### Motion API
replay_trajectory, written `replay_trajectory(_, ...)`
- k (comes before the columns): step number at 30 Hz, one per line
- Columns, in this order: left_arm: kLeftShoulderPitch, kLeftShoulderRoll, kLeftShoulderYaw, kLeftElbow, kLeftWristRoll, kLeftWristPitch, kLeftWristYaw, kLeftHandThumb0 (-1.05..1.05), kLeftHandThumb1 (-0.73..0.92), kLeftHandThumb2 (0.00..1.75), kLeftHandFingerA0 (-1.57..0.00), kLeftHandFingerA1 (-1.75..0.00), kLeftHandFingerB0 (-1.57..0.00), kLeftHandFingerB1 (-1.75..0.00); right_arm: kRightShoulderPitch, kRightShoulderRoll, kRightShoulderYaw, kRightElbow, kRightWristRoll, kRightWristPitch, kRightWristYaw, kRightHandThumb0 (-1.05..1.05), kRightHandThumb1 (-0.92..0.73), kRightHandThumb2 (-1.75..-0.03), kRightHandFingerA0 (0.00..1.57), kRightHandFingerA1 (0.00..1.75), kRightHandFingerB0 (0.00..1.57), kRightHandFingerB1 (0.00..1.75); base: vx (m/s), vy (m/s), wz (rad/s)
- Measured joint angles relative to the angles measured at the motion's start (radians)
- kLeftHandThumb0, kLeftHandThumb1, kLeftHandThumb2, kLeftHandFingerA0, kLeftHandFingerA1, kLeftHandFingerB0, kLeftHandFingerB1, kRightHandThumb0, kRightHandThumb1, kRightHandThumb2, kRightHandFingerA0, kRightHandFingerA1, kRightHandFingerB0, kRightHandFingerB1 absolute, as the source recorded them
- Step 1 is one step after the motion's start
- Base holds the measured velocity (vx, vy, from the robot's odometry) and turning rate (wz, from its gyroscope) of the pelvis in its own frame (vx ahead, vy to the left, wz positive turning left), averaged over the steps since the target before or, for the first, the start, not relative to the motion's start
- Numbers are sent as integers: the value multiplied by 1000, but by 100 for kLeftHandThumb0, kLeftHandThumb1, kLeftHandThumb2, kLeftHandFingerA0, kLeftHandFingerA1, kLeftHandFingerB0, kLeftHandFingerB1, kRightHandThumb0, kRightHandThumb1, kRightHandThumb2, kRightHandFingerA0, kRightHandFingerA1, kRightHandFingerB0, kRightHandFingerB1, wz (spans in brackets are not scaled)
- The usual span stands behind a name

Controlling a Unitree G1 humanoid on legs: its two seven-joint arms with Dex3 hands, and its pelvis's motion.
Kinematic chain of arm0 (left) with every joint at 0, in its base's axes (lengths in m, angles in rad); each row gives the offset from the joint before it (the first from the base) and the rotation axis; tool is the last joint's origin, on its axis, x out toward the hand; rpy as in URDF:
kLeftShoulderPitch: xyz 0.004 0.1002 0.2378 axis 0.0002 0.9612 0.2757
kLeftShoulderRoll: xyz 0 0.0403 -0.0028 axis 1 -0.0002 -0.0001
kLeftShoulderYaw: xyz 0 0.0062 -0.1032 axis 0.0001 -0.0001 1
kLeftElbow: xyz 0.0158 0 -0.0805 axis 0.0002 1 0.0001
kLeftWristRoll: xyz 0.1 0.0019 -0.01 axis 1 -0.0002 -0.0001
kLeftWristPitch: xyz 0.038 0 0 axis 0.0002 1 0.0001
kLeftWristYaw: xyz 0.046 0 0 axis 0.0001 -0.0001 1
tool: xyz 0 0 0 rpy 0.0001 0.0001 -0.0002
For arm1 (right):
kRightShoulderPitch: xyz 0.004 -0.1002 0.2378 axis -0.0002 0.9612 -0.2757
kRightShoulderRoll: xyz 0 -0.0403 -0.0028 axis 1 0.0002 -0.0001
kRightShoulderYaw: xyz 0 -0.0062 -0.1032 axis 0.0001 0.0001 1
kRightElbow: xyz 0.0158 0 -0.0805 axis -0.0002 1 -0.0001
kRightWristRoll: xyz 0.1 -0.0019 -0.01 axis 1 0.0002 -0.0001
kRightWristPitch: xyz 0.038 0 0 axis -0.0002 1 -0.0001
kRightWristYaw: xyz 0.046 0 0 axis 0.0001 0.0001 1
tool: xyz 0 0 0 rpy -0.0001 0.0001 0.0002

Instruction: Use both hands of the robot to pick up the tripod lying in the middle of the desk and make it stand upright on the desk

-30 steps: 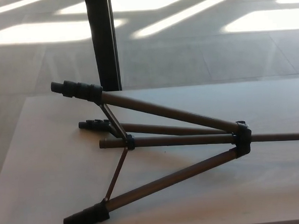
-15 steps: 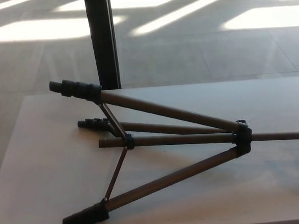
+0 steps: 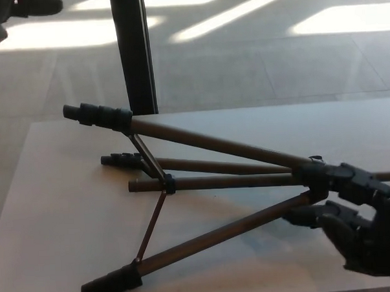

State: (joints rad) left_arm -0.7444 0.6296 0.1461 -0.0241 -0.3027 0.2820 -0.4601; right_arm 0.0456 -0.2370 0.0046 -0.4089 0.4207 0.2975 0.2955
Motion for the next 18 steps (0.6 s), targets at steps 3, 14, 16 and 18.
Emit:
replay_trajectory(3,-90,5,-83,28,21,6,-30,-60,63,58,-54,-59,-47,-44,-21,26,69,9,-6,49,-16,-70,-72,-61,46,73,41,45,0,0,0)
replay_trajectory(14,-200,8,-268,-6,94,50,-99,-57,61,58,-50,-62,-44,-46,-9,68,121,13,-38,160,-72,-68,-70,-61,47,70,47,45,0,0,0)
replay_trajectory(16,-208,10,-309,-7,124,49,-112,-56,44,93,-49,-69,-26,-53,-4,78,107,14,-38,172,-80,-69,-71,-61,46,69,47,45,0,0,0)
replay_trajectory(18,-218,11,-337,-9,150,47,-122,-67,64,59,-44,-59,-38,-43,0,82,99,16,-40,177,-85,-72,-55,-96,46,70,41,56,0,0,0)
